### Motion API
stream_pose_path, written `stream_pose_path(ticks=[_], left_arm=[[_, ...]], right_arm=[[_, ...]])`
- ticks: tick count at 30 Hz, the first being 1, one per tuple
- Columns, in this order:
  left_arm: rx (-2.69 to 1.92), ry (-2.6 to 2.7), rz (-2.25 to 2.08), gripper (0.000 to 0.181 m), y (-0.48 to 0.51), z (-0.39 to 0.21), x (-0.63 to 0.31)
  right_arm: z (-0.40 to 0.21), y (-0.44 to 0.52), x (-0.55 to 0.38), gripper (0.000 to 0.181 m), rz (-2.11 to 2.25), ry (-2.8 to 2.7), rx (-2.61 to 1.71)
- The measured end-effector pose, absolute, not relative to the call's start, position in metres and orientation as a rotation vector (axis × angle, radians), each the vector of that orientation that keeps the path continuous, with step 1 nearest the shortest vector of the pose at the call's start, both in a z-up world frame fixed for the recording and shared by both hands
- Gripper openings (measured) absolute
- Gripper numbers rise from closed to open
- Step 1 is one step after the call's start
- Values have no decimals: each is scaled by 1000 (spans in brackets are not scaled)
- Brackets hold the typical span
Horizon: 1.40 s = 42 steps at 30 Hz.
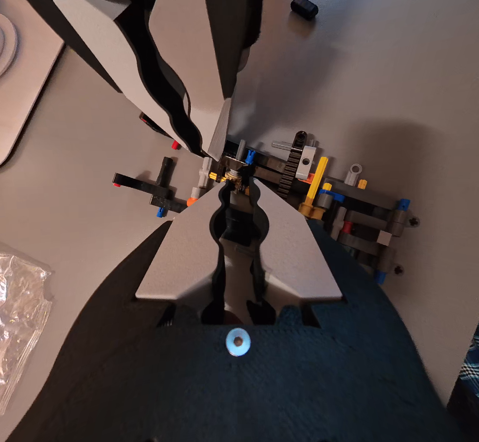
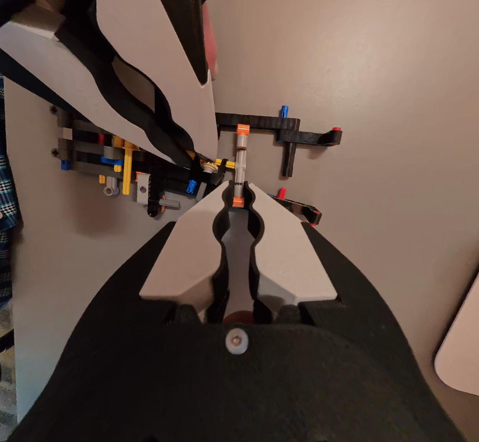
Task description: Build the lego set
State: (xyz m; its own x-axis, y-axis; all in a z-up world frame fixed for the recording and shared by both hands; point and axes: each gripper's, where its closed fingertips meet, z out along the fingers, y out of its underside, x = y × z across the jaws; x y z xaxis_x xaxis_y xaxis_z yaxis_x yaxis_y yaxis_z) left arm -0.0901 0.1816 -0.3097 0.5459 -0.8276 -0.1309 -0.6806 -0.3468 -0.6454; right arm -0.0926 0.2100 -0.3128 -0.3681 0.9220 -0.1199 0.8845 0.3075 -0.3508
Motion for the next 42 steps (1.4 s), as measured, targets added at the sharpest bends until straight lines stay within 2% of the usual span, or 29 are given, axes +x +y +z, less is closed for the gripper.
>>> stream_pose_path(ticks=[14, 23, 32, 42], left_arm=[[-2120, 1205, -269, 11, 179, -310, -89], [-2113, 1206, -250, 10, 179, -309, -89], [-2109, 1197, -271, 10, 178, -309, -88], [-2107, 1196, -273, 9, 178, -308, -88]], right_arm=[[-313, 207, -90, 4, 463, -2564, -1601], [-313, 205, -90, 6, 460, -2781, -1201], [-313, 201, -90, 9, 713, -2830, -1285], [-313, 202, -90, 7, 547, -2806, -1149]])
